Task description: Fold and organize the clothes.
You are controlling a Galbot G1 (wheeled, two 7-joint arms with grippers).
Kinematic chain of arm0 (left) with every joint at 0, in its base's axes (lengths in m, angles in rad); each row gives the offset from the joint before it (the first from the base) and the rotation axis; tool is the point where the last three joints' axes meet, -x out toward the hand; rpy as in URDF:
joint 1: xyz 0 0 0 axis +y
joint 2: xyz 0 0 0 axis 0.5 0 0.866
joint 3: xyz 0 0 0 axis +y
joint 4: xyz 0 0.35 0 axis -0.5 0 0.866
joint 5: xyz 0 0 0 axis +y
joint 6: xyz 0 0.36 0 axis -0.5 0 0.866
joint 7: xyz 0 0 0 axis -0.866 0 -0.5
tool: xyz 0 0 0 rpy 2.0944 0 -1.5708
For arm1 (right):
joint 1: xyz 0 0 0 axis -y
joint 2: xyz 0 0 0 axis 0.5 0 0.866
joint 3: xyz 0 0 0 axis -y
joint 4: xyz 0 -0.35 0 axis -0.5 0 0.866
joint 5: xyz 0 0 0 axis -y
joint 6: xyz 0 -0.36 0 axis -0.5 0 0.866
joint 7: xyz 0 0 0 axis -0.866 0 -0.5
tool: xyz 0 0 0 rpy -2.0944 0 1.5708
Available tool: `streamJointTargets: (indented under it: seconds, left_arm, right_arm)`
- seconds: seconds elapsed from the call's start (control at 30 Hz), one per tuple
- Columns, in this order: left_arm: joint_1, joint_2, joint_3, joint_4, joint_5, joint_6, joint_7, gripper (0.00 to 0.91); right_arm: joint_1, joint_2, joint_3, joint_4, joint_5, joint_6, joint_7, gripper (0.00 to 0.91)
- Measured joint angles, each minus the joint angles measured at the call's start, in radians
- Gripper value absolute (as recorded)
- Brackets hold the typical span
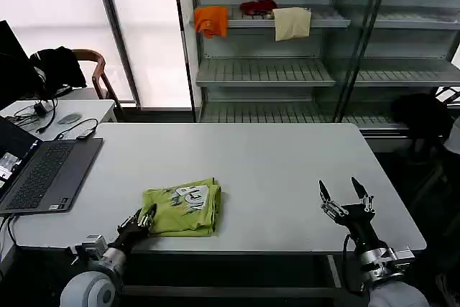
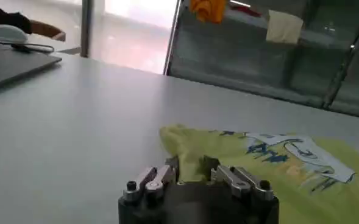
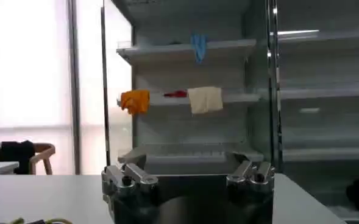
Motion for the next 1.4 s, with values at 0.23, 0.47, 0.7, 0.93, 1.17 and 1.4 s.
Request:
streamJointTargets:
  seconds: [0.23,0.47,0.7,0.93,1.17,1.4]
  left_arm:
    - [-0.007,0.022,-0.004,-0.034,-0.004,-0.012,0.006,0.0]
    - [-0.025,0.088,-0.039,-0.069,-0.036,-0.012,0.001,0.0]
    - [-0.019,0.211,-0.142,-0.053,-0.086,-0.021,0.018,0.0]
    - [-0.047,0.369,-0.271,-0.045,-0.106,-0.021,0.067,0.0]
    - [-0.059,0.39,-0.196,-0.045,0.032,-0.065,0.153,0.0]
    - [-0.072,0.269,0.057,0.053,0.288,-0.151,0.199,0.0]
  right_arm:
    - [0.012,-0.001,-0.009,0.002,-0.003,-0.003,0.003,0.907]
    - [0.026,-0.003,-0.018,0.008,-0.003,-0.01,0.005,0.907]
    - [0.034,-0.003,-0.027,0.007,-0.003,-0.01,0.005,0.907]
    - [0.032,0.002,-0.033,0.004,-0.007,-0.005,0.004,0.907]
    - [0.012,-0.006,-0.01,0.005,0.003,0.009,0.002,0.907]
    - [0.001,-0.008,0.005,0.005,0.002,0.009,0.002,0.907]
